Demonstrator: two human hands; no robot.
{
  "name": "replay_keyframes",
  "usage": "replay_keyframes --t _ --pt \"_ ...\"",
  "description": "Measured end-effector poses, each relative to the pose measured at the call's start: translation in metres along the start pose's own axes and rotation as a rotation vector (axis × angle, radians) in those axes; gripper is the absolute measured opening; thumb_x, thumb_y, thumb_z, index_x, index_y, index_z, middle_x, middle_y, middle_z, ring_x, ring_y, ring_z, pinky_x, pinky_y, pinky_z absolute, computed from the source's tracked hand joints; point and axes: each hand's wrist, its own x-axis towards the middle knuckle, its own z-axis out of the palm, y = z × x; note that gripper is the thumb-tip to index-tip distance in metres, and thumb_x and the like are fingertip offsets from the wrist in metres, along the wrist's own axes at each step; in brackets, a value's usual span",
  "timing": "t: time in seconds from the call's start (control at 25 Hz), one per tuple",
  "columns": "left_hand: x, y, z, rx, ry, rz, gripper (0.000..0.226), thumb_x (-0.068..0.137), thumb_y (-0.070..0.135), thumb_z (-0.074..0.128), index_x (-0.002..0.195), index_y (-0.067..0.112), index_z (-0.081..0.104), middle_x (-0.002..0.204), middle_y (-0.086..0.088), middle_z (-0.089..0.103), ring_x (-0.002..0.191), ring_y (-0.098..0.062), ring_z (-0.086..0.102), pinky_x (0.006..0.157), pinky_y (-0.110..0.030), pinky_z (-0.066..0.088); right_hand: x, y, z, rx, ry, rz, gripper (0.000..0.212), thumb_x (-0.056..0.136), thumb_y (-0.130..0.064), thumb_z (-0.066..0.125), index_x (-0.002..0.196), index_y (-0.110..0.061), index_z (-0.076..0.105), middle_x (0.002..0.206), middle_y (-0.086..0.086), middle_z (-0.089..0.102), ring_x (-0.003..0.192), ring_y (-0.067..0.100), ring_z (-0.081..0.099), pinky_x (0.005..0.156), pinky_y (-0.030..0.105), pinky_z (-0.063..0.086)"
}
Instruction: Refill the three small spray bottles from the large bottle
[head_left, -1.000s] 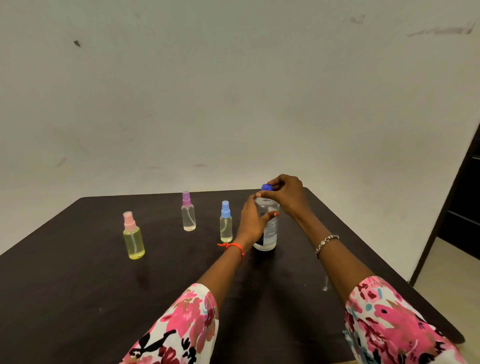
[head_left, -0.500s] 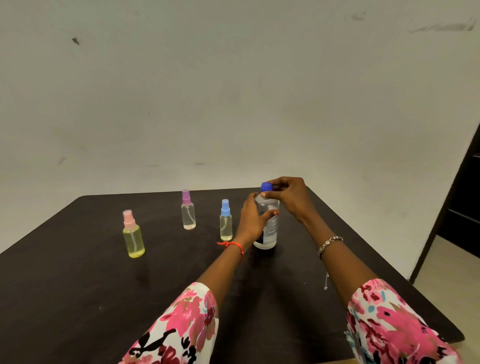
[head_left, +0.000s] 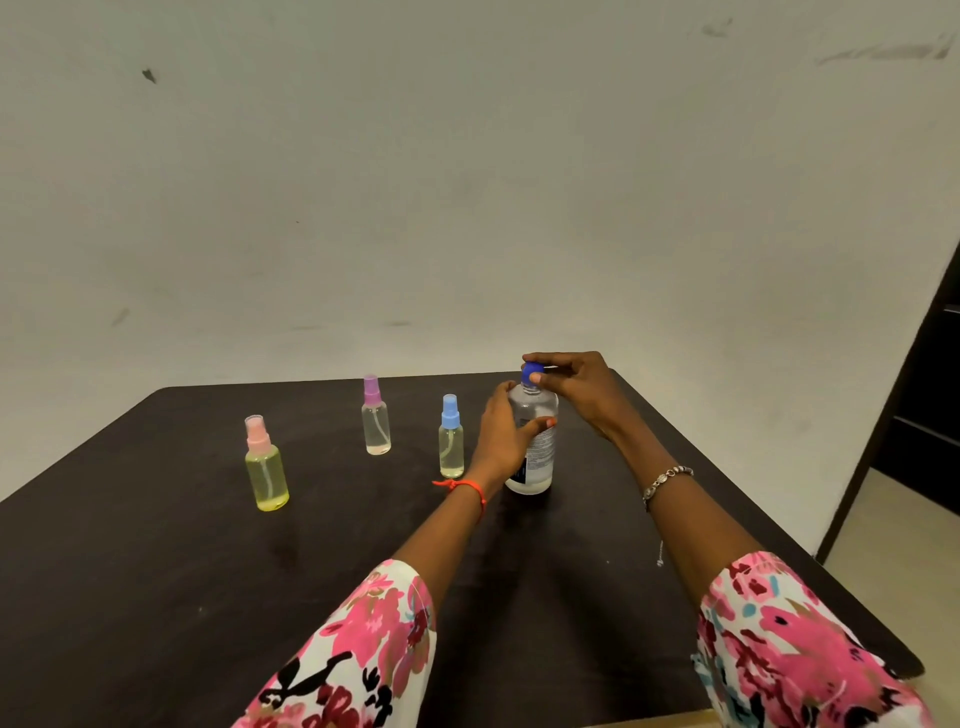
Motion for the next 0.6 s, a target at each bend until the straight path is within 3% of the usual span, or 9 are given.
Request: replay_keyframes --t 0.24,0.36,0.48,0.6 --pt "-0.002 0.001 0.000 -0.009 0.006 -0.003 0.064 0.080 0.019 0.069 0.134 0.010 0.035 0.133 -0.013 0.049 0.123 -0.026 0.048 0.102 -0.036 0.043 -0.003 -0.001 0.008 -0.027 0.091 -0.026 0.030 0.078 0.000 0.066 0.109 0.001 0.064 0.110 0.019 0.066 0.093 0.018 0.061 0.071 0.004 0.050" --pt "-0.006 0.005 -0.003 -0.056 -0.025 -0.021 0.067 0.080 0.017 0.069 0.136 0.011 0.032 0.135 -0.012 0.047 0.125 -0.027 0.046 0.099 -0.032 0.041 -0.005 0.000 0.007 -0.062 0.094 -0.040 0.032 0.077 -0.003 0.069 0.109 -0.002 0.064 0.110 0.017 0.066 0.093 0.016 0.061 0.078 0.013 0.052" --pt "-0.010 0.009 -0.008 -0.070 -0.095 -0.098 0.089 0.079 0.016 0.069 0.146 0.012 0.011 0.149 -0.012 0.032 0.136 -0.029 0.035 0.108 -0.038 0.034 -0.007 -0.003 0.006 -0.119 0.063 -0.008 0.050 0.074 -0.008 0.073 0.122 -0.009 0.057 0.108 0.011 0.063 0.096 0.017 0.060 0.094 0.033 0.051" --pt "-0.013 0.008 -0.015 0.009 -0.131 -0.128 0.101 0.078 0.020 0.071 0.147 0.014 -0.002 0.154 -0.010 0.023 0.142 -0.028 0.025 0.113 -0.042 0.025 -0.009 -0.006 0.007 -0.129 0.012 0.038 0.076 0.072 -0.018 0.077 0.137 -0.017 0.038 0.125 0.012 0.055 0.111 0.021 0.055 0.098 0.033 0.044"
